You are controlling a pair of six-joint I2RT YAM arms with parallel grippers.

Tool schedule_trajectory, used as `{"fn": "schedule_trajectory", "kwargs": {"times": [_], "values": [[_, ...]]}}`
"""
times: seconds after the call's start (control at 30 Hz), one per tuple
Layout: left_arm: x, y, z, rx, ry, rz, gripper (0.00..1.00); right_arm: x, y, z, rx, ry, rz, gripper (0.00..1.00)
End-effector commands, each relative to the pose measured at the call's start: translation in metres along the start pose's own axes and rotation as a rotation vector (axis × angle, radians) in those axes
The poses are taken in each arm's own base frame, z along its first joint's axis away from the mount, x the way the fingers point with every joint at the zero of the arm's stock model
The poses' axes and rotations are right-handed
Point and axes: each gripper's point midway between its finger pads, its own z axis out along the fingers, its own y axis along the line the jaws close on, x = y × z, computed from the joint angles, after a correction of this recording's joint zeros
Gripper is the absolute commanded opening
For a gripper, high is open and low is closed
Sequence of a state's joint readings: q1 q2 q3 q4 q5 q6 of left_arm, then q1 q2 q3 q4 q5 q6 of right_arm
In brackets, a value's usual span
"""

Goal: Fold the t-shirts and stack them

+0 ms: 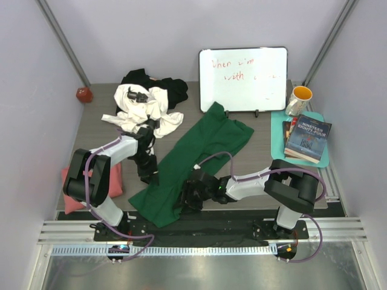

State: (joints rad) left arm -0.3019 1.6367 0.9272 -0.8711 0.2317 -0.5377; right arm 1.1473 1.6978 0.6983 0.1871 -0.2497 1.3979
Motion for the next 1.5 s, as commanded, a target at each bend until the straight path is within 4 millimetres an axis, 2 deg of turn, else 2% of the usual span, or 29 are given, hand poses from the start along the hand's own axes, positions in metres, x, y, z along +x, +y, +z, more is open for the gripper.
{"fn": "schedule_trajectory", "kwargs": {"times": [0.0,0.23,0.33,0.37,0.4,0.43,0.5,0.53,0.73,0.87,0.93,1.1,1.27,1.43,1.47], "values": [[0.001,-0.006,-0.001,0.028,-0.007,0.029,0.31,-0.005,0.027,0.002,-0.076,-0.018,-0.027,0.52],[0.001,-0.005,0.000,0.020,-0.006,0.031,0.31,-0.003,0.037,0.010,-0.096,-0.006,-0.033,0.51],[0.001,-0.003,0.001,0.008,-0.002,0.026,0.29,0.000,0.041,0.017,-0.121,0.015,-0.018,0.37],[0.001,-0.002,0.001,0.006,-0.002,0.025,0.27,0.001,0.041,0.018,-0.128,0.020,-0.015,0.27],[0.001,-0.002,0.002,0.004,0.001,0.023,0.24,0.001,0.042,0.019,-0.135,0.021,-0.011,0.21],[0.002,-0.001,0.003,-0.001,0.008,0.021,0.18,0.002,0.044,0.019,-0.155,0.023,-0.002,0.13],[0.001,-0.001,0.004,-0.002,0.013,0.021,0.12,0.001,0.047,0.017,-0.193,0.014,0.006,0.05],[0.002,-0.001,0.005,-0.003,0.016,0.021,0.03,0.000,0.048,0.016,-0.204,0.012,0.009,0.01],[-0.003,-0.002,0.000,-0.010,-0.005,0.027,0.00,-0.005,0.059,0.002,-0.286,-0.032,0.029,0.01],[-0.010,-0.004,-0.005,-0.013,-0.031,0.032,0.00,-0.013,0.065,-0.019,-0.359,-0.095,0.058,0.01],[-0.014,-0.007,-0.008,-0.009,-0.038,0.029,0.00,-0.018,0.058,-0.025,-0.376,-0.124,0.090,0.01],[-0.032,-0.022,-0.024,0.025,-0.097,0.023,0.00,-0.026,0.058,-0.049,-0.510,-0.165,0.156,0.01],[-0.046,-0.035,-0.037,0.042,-0.121,0.027,0.00,-0.027,0.056,-0.056,-0.569,-0.159,0.214,0.01],[-0.055,-0.047,-0.044,0.081,-0.137,0.029,0.00,-0.035,0.034,-0.062,-0.550,-0.195,0.264,0.01],[-0.056,-0.047,-0.044,0.081,-0.139,0.029,0.00,-0.036,0.024,-0.062,-0.527,-0.203,0.276,0.01]]}}
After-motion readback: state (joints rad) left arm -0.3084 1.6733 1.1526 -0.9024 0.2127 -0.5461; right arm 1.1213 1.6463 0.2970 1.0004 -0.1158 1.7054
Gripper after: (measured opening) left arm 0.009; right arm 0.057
